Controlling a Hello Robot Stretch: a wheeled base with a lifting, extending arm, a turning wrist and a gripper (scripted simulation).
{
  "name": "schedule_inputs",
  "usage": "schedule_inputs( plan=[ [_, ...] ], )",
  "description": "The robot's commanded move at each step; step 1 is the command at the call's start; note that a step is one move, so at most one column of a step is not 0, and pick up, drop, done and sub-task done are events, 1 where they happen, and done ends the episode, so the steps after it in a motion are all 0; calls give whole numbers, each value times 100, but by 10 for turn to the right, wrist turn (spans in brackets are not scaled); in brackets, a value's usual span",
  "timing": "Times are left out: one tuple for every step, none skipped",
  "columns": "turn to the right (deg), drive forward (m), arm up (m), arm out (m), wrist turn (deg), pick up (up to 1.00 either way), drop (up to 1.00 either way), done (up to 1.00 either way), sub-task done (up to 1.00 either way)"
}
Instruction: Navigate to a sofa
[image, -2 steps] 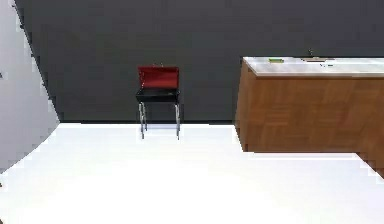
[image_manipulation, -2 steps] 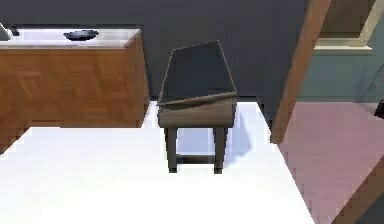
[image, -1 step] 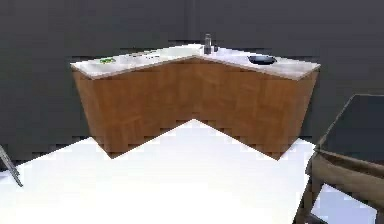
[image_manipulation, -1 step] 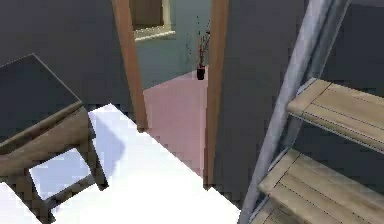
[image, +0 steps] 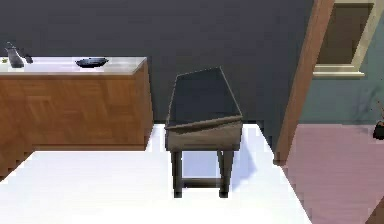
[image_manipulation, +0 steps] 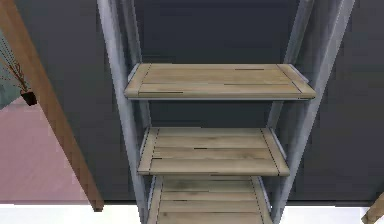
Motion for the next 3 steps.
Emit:
schedule_inputs(
  plan=[
    [120,0,0,0,0,0,0,0,0],
    [0,45,0,0,0,0,0,0,0],
    [450,0,0,0,0,0,0,0,0]
  ],
)
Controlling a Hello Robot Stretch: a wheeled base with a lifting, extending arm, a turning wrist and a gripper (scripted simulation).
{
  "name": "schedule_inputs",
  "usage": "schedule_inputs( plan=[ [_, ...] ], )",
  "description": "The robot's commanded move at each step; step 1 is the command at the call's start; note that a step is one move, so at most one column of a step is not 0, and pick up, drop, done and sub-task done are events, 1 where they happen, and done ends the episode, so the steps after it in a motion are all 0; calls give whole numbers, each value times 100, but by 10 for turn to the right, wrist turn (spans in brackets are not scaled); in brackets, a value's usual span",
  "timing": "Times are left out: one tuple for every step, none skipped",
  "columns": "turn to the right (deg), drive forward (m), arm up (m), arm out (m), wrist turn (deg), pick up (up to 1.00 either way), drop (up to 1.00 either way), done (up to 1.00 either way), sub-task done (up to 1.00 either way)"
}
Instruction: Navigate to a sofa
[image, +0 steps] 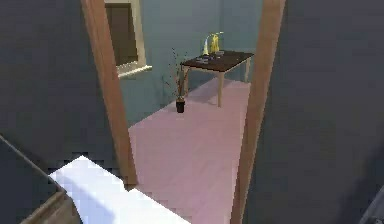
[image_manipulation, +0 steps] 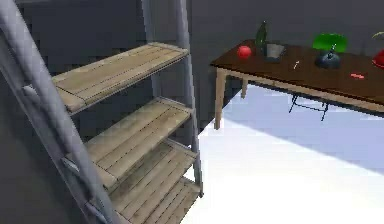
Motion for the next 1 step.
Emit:
schedule_inputs(
  plan=[
    [300,0,0,0,0,0,0,0,0]
  ],
)
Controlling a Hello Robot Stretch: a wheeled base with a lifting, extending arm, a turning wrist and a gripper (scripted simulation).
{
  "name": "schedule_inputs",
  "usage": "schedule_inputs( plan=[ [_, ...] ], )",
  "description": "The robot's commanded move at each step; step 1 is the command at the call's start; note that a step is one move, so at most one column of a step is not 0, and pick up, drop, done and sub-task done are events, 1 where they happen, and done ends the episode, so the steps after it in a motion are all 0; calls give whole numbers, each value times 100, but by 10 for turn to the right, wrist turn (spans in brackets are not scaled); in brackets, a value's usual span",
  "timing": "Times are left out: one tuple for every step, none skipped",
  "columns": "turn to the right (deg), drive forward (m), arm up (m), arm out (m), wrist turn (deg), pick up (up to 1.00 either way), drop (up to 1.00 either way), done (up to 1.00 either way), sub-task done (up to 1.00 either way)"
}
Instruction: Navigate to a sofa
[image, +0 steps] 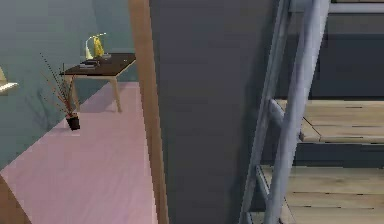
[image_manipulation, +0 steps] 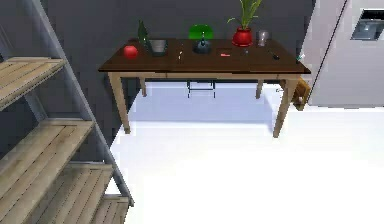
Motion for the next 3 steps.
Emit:
schedule_inputs(
  plan=[
    [0,30,0,0,0,0,0,0,0],
    [-420,0,0,0,0,0,0,0,0],
    [0,40,0,0,0,0,0,0,0]
  ],
)
